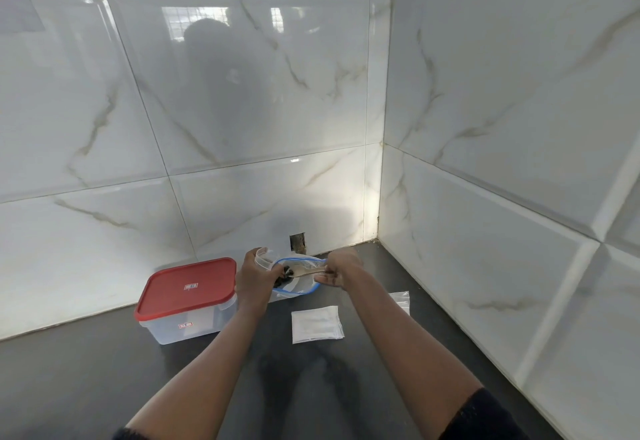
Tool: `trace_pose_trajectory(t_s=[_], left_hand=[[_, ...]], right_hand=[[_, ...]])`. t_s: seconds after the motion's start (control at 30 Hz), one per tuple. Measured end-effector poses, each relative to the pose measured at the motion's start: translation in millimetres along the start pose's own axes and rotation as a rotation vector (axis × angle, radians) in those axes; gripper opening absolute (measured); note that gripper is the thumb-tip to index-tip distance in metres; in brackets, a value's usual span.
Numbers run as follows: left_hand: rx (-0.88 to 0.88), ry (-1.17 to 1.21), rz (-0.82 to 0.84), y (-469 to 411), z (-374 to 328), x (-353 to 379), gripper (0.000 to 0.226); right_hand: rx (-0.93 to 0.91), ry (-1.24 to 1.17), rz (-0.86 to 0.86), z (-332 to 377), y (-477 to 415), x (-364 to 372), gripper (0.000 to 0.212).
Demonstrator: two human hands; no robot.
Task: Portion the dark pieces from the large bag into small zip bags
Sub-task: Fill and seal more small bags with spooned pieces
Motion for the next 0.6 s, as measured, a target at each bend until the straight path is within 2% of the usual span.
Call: trace_pose_trajectory(t_s=[0.07,0.27,0.5,0.6], left_hand=[[-0.004,0.002,0.010,1.2,1.5,0.1,0.048],[-0.003,-0.016,0.039,0.5,7.3,-0.2,0.049],[0.012,-0.091,0.088,1.6,9.7,-0.4,0.062],[0.054,-0.141,0.105,2.9,9.4,2.6,0.062]], right_hand=[[0.001,0.016,-0.026,5.0,3.4,-7.7,0.025],[-0.048,0.148,0.030,23.8,25.2,-35.6,0.033],[-0.266,0.145,-0.038,48.1,49.1,-36.0,0.029],[-0.406,0.294,-0.054,52.2,59.0,-17.6,0.030]])
Point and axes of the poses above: each hand's wrist, its own y-axis away from the middle knuckle, its own x-axis out of the palm, z = x × y, the point moved 3 cm from there along -y, towards the middle knuckle, and after that the axes turned 7 degrees about y, right-handed, at the moved point
